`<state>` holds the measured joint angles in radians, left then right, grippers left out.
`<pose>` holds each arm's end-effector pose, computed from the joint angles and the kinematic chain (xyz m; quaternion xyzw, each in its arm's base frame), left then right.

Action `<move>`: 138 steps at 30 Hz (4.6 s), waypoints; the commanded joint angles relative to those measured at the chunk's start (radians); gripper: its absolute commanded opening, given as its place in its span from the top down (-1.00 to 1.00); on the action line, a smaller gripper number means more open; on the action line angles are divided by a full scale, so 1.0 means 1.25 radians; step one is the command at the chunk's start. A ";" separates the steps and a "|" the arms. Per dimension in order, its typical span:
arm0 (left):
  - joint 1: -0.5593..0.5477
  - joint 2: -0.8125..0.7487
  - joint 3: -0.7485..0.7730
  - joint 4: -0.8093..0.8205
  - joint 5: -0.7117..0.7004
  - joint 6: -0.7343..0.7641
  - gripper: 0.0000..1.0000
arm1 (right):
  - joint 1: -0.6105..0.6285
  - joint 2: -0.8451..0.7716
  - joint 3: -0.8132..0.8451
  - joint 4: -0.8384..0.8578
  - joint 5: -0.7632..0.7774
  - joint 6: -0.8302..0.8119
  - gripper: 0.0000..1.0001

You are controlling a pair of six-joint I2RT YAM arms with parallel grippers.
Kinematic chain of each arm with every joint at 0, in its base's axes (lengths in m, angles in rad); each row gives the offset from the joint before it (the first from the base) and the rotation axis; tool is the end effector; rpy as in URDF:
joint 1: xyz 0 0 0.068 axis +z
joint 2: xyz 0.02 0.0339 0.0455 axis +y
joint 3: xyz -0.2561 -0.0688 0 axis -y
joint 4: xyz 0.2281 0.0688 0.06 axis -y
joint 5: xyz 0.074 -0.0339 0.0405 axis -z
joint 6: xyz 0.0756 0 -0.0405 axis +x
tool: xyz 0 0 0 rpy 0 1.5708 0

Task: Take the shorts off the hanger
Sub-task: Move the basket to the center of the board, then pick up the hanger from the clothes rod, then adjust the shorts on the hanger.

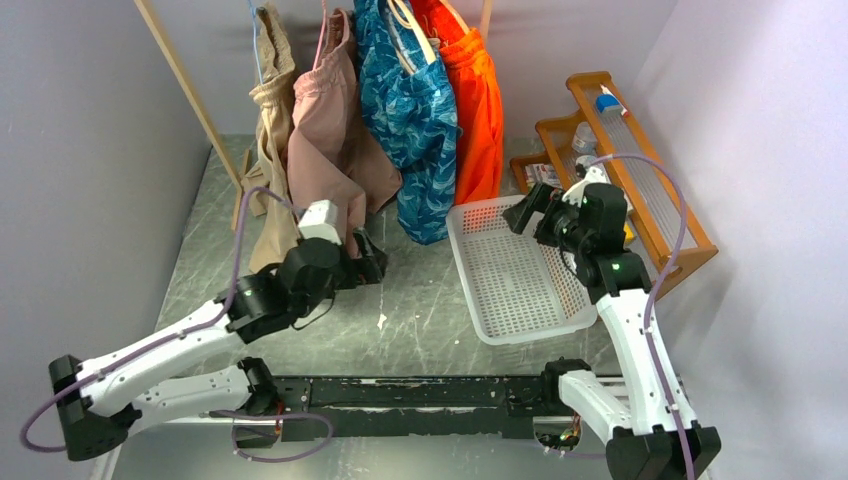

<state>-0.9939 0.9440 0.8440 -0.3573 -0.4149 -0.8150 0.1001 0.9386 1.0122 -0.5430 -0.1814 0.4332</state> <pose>0.1516 -0.1772 0.2946 -0.0342 0.8372 -0.2984 0.4571 0.2216 0.0360 0.3296 0.0940 0.8448 0.2118 0.4824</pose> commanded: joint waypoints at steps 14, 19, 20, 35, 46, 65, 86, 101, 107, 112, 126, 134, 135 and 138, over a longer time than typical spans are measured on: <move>0.223 -0.096 0.223 -0.214 -0.415 0.408 -0.92 | 0.002 -0.078 -0.151 0.093 -0.149 0.027 -0.83; 0.545 -0.040 0.293 -0.211 -0.136 0.433 -0.92 | 0.001 -0.066 -0.128 0.071 -0.145 0.013 -0.83; 0.595 -0.032 0.309 -0.198 -0.078 0.436 -0.92 | 0.001 -0.068 -0.126 0.067 -0.140 0.011 -0.84; 0.782 0.190 0.694 -0.273 0.427 0.435 -0.92 | 0.001 -0.057 -0.147 0.029 -0.114 -0.012 -0.89; 0.784 0.332 0.746 -0.250 0.504 0.412 -0.59 | 0.002 -0.022 -0.135 0.015 -0.118 -0.015 -0.91; 0.784 0.416 0.724 -0.143 0.460 0.473 0.05 | 0.001 0.021 -0.132 0.006 -0.109 -0.050 -0.93; 0.783 0.274 0.515 0.263 0.343 0.542 0.86 | 0.001 0.029 -0.145 0.015 -0.119 -0.048 -0.94; 0.782 -0.022 0.219 0.059 0.212 0.439 0.86 | 0.001 0.045 -0.149 0.033 -0.159 -0.030 -0.94; 0.782 -0.135 0.188 -0.128 0.137 0.309 0.86 | 0.001 0.035 -0.163 0.060 -0.229 0.008 -0.94; 0.782 -0.223 0.182 -0.309 0.131 0.207 0.86 | 0.001 0.010 -0.197 0.083 -0.330 0.053 -0.93; 0.782 -0.364 0.190 -0.598 0.513 0.260 0.86 | 0.261 -0.004 -0.295 0.268 -0.422 0.195 -0.68; 0.783 -0.369 0.296 -0.657 0.412 0.287 0.86 | 0.701 0.266 -0.134 0.404 0.066 0.226 -0.32; 0.783 -0.367 0.297 -0.661 0.414 0.293 0.86 | 0.725 0.313 -0.105 0.416 0.113 0.218 -0.33; 0.783 -0.364 0.298 -0.678 0.407 0.301 0.86 | 0.770 0.439 -0.018 0.474 0.188 0.179 -0.36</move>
<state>-0.0227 0.4923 1.1950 -1.1786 0.1108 -0.4732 1.0054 1.3483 0.8803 -0.0986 -0.2142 0.6968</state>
